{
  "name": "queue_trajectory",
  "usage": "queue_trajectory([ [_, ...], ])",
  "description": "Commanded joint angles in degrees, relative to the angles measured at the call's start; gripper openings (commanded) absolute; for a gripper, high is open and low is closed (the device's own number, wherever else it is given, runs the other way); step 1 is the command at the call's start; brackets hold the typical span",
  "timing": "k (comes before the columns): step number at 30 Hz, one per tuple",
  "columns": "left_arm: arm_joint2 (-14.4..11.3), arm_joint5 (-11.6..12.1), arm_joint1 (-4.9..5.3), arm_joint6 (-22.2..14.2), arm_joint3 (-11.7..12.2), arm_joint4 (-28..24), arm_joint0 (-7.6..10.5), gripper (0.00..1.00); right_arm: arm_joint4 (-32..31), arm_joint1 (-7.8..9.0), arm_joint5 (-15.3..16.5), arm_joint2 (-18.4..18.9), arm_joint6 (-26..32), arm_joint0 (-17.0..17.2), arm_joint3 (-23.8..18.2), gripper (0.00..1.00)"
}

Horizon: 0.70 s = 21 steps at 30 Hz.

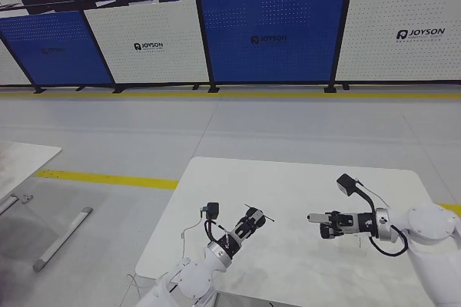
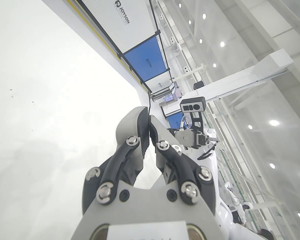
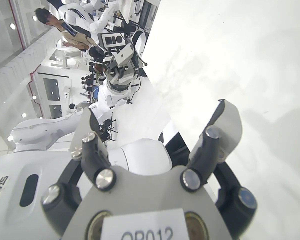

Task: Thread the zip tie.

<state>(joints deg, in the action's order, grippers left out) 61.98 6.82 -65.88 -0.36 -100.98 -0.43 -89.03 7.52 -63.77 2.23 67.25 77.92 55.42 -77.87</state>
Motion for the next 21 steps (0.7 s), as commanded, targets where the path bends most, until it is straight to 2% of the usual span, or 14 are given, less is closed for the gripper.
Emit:
queue_trajectory([
  [1,0.0,0.0,0.00,0.0,0.0,0.0,0.00,0.00,0.0,0.00,0.0,0.0,0.0,0.0,0.0,1.00],
  [8,0.0,0.0,0.00,0.0,0.0,0.0,0.00,0.00,-0.6,0.22,-0.2,0.1,0.2,0.6,-1.0,1.00],
  [10,0.0,0.0,0.00,0.0,0.0,0.0,0.00,0.00,-3.5,0.98,-0.9,2.0,-0.1,1.0,-2.4,1.00],
  [14,0.0,0.0,0.00,0.0,0.0,0.0,0.00,0.00,-10.9,2.83,-5.8,6.4,1.3,3.3,-7.7,1.00],
  [16,0.0,0.0,0.00,0.0,0.0,0.0,0.00,0.00,-12.4,3.67,-7.9,8.2,1.7,4.5,-9.7,1.00],
  [19,0.0,0.0,0.00,0.0,0.0,0.0,0.00,0.00,-15.5,4.96,-10.5,8.9,1.7,5.2,-11.0,1.00],
  [21,0.0,0.0,0.00,0.0,0.0,0.0,0.00,0.00,-17.6,5.65,-11.9,7.8,1.7,4.9,-10.7,1.00],
])
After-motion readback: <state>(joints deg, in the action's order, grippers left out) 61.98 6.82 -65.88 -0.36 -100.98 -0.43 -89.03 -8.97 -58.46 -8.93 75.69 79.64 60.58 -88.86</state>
